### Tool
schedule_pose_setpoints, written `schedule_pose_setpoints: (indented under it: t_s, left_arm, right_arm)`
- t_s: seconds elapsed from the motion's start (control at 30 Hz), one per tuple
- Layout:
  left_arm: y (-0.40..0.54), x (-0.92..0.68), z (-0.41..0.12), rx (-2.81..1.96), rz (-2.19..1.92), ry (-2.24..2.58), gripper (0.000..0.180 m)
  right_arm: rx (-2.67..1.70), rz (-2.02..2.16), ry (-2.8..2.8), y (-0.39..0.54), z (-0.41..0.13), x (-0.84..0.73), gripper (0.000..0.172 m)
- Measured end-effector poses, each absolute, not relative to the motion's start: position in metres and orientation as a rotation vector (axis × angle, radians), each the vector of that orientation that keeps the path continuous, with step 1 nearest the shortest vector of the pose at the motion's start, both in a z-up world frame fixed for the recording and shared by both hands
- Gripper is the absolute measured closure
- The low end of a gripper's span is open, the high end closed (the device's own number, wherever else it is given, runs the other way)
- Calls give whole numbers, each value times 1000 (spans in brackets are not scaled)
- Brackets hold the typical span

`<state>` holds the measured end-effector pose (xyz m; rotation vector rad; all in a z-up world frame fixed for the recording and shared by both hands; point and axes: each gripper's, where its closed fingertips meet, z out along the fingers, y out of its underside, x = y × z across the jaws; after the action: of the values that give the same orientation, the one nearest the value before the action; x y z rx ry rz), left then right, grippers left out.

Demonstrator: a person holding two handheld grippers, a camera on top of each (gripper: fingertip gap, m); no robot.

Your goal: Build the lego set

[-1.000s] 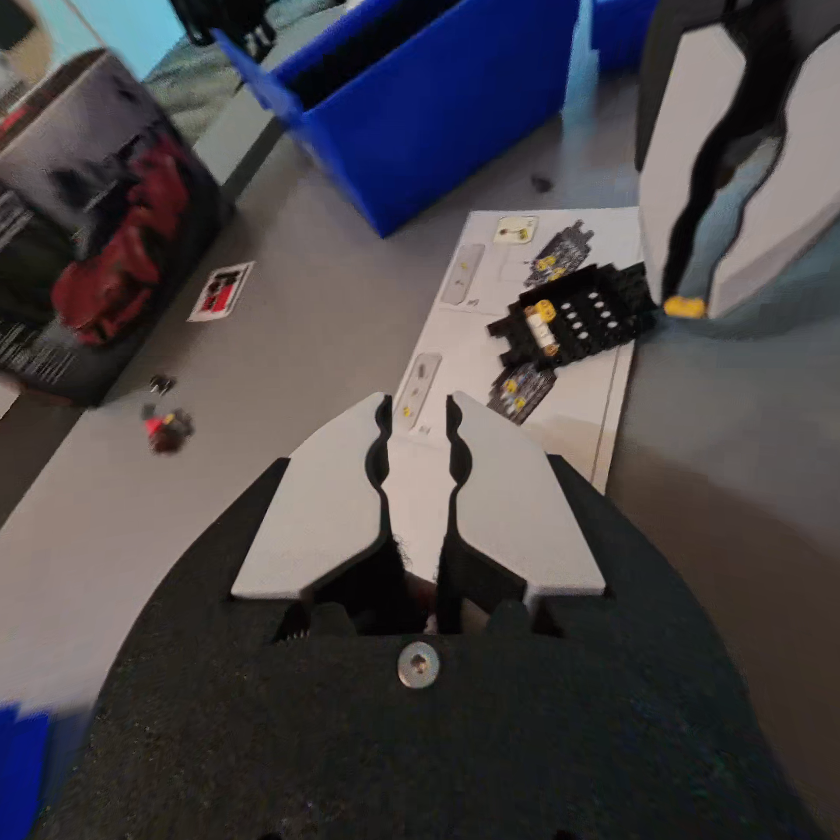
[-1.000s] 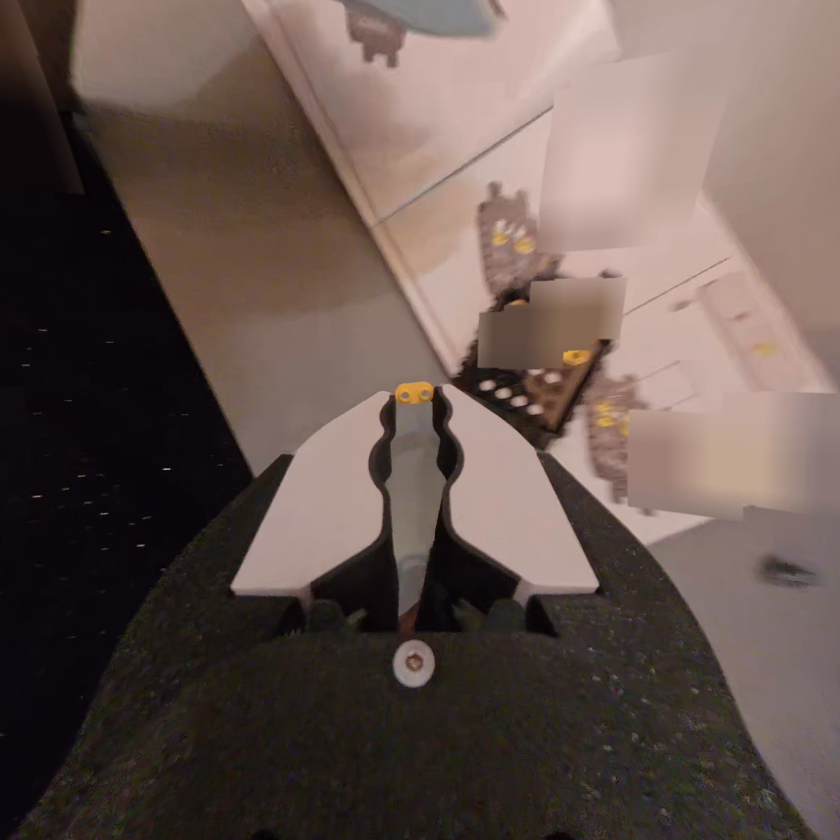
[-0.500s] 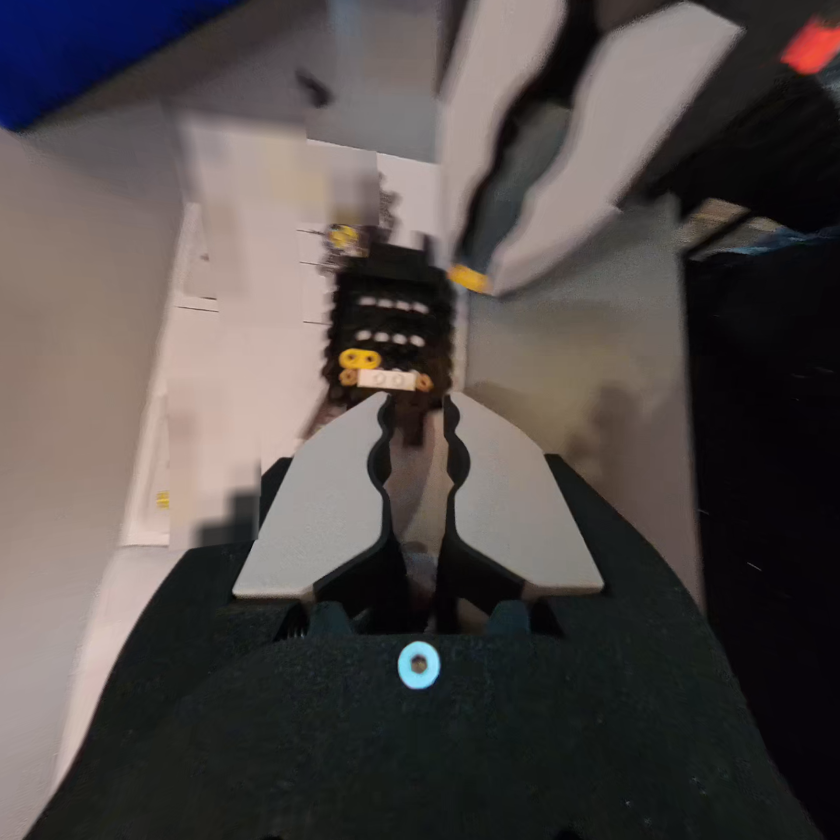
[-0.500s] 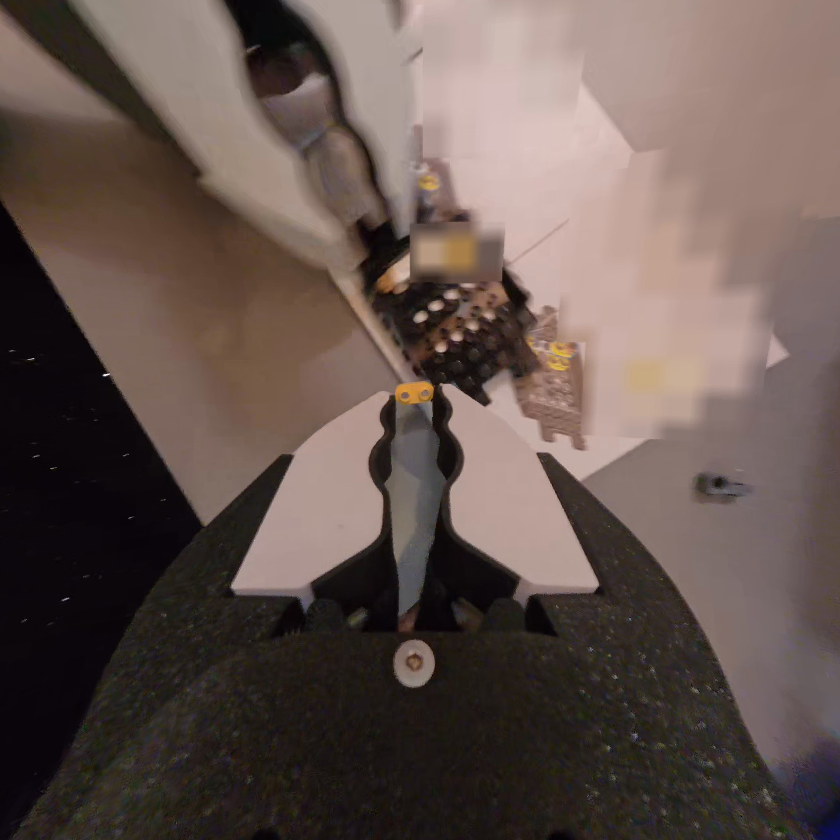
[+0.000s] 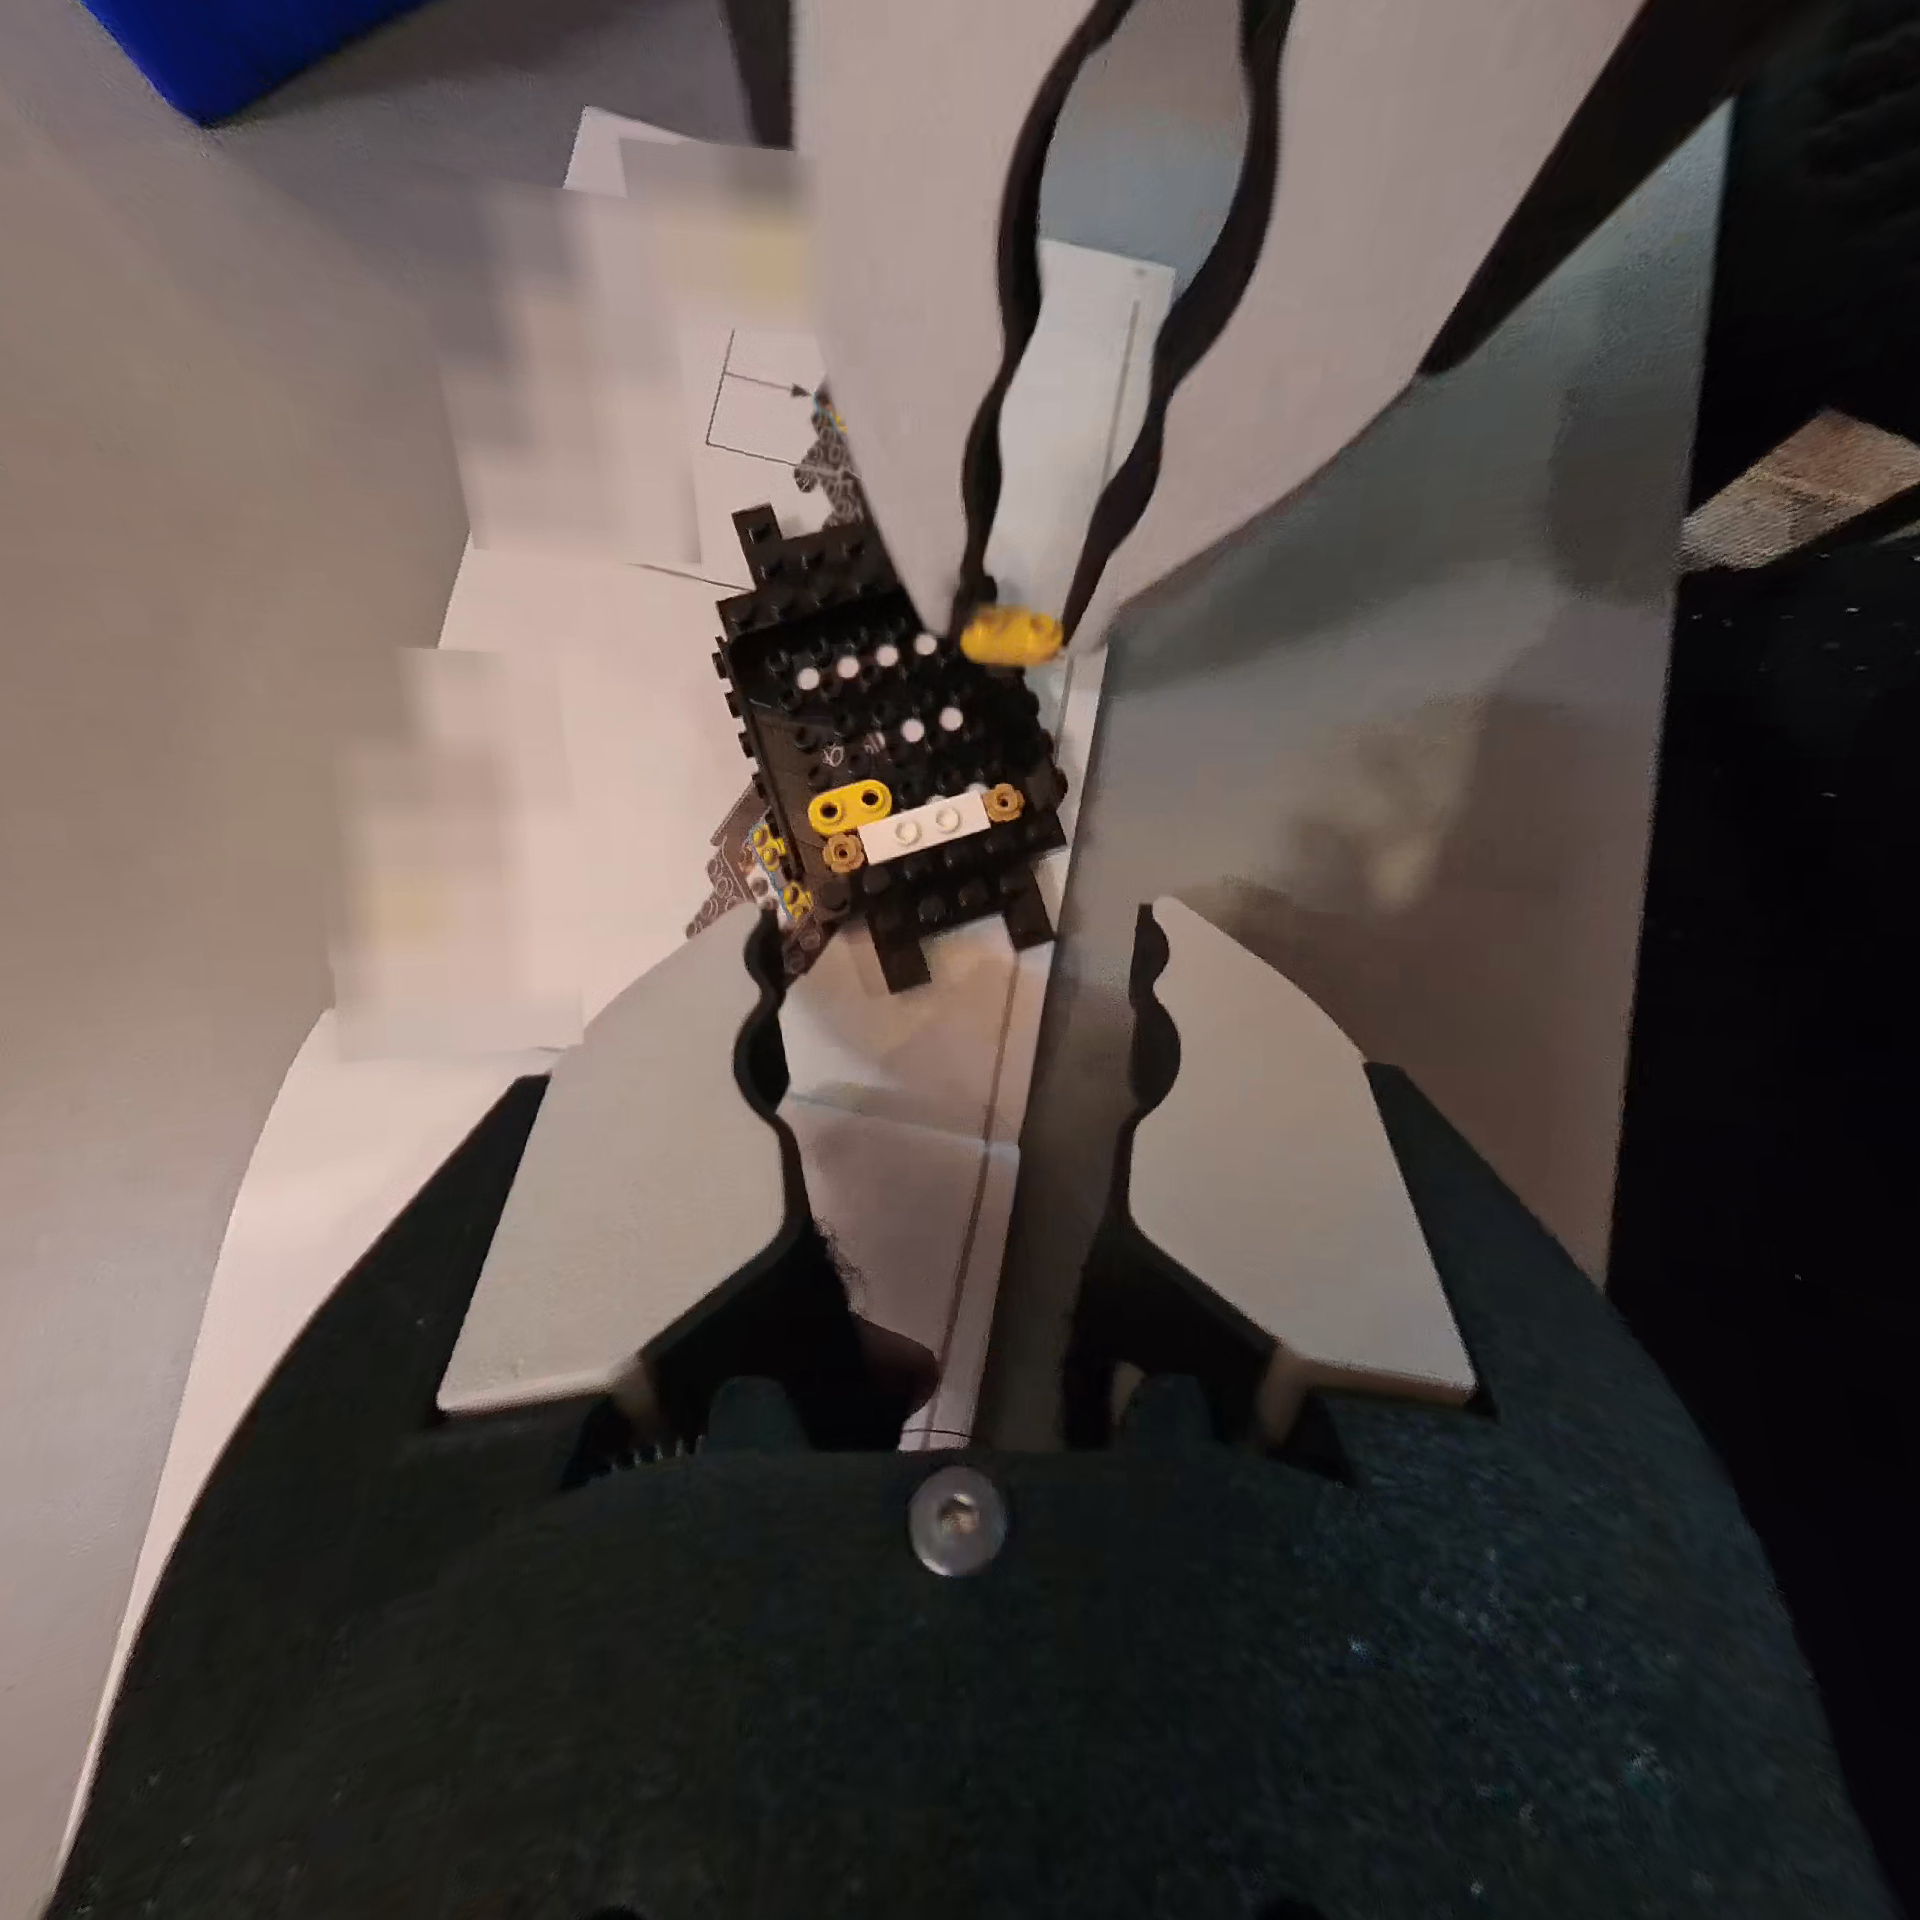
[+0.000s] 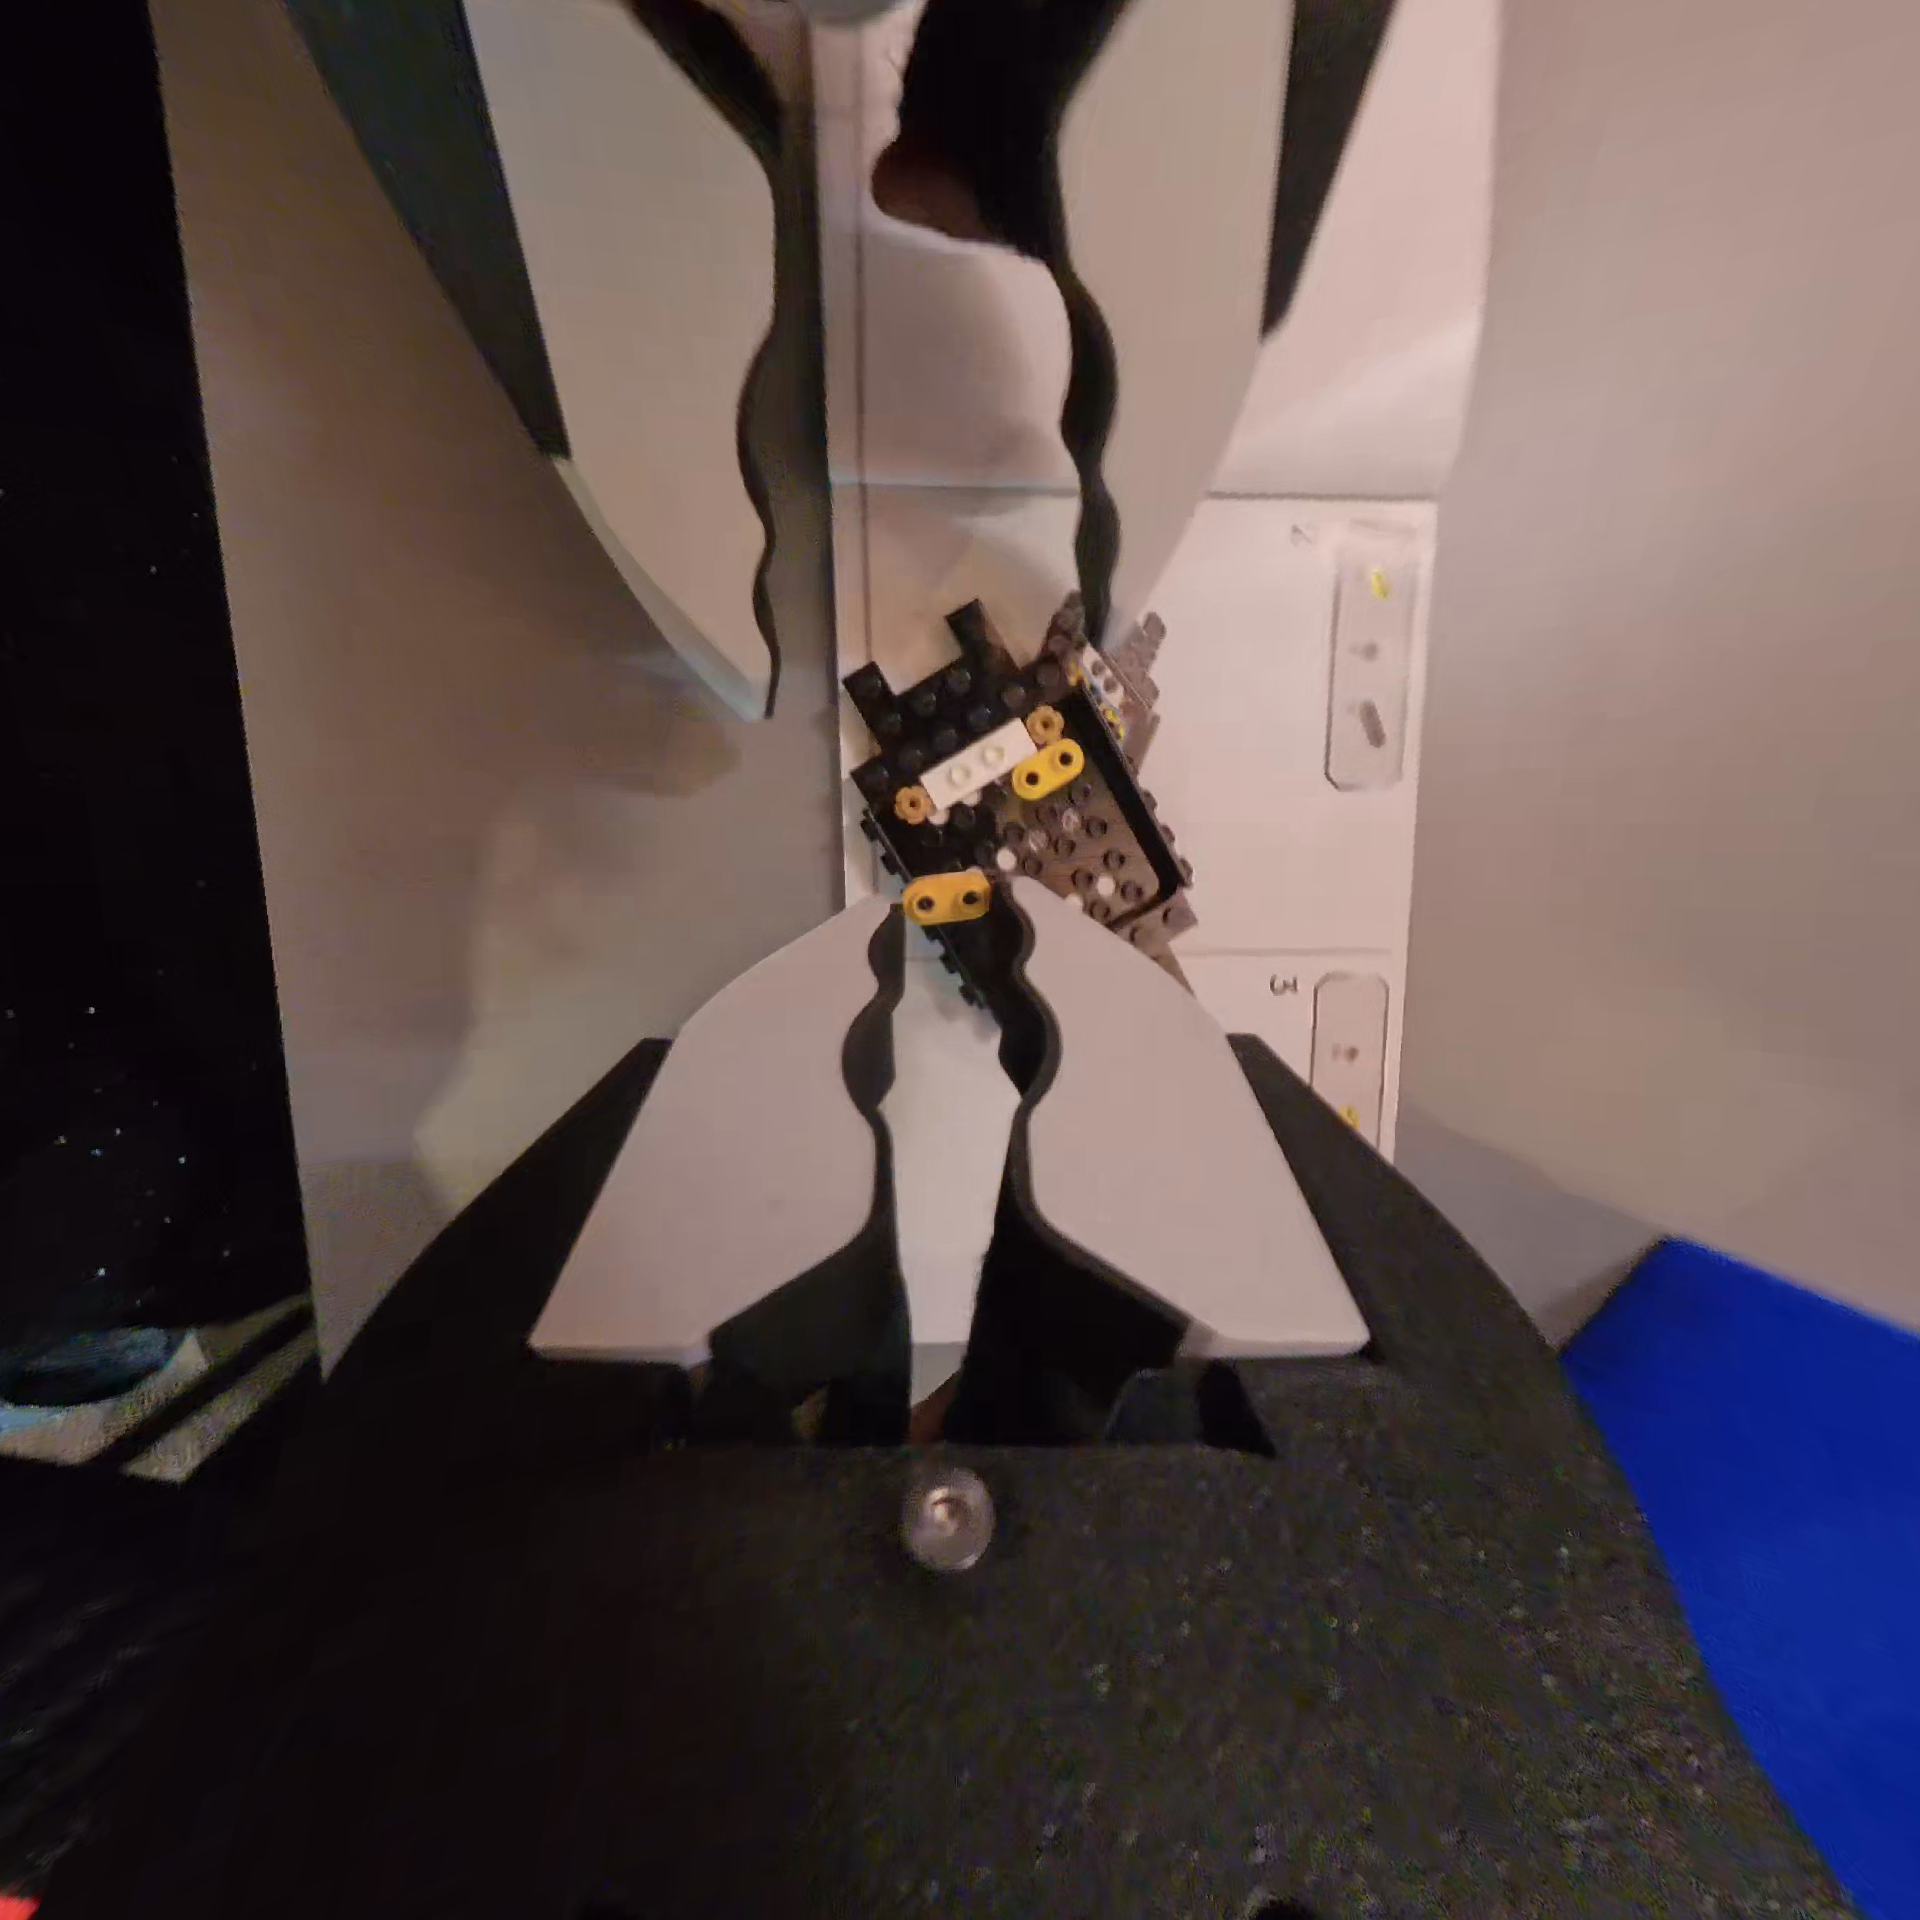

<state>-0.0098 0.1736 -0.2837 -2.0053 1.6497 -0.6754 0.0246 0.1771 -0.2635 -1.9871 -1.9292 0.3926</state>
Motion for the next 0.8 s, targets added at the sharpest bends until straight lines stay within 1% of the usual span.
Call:
schedule_pose_setpoints:
  t_s: [0.13,0.23,0.4,0.5,0.8]
  left_arm:
    - [175,-3,-290,-1980,-668,1647,118]
    - [180,-2,-290,-1970,-697,1609,122]
    - [181,-10,-283,-1974,-789,1572,124]
    - [181,-15,-287,-1996,-770,1594,125]
    - [186,-20,-280,-1999,-816,1541,129]
  right_arm:
    - [-1936,402,-2081,179,-272,17,156]
    - [-1943,437,-2106,179,-274,13,156]
    - [-1935,436,-2130,178,-282,15,156]
    - [-1932,439,-2138,179,-282,14,156]
    - [-1923,442,-2254,179,-287,13,156]
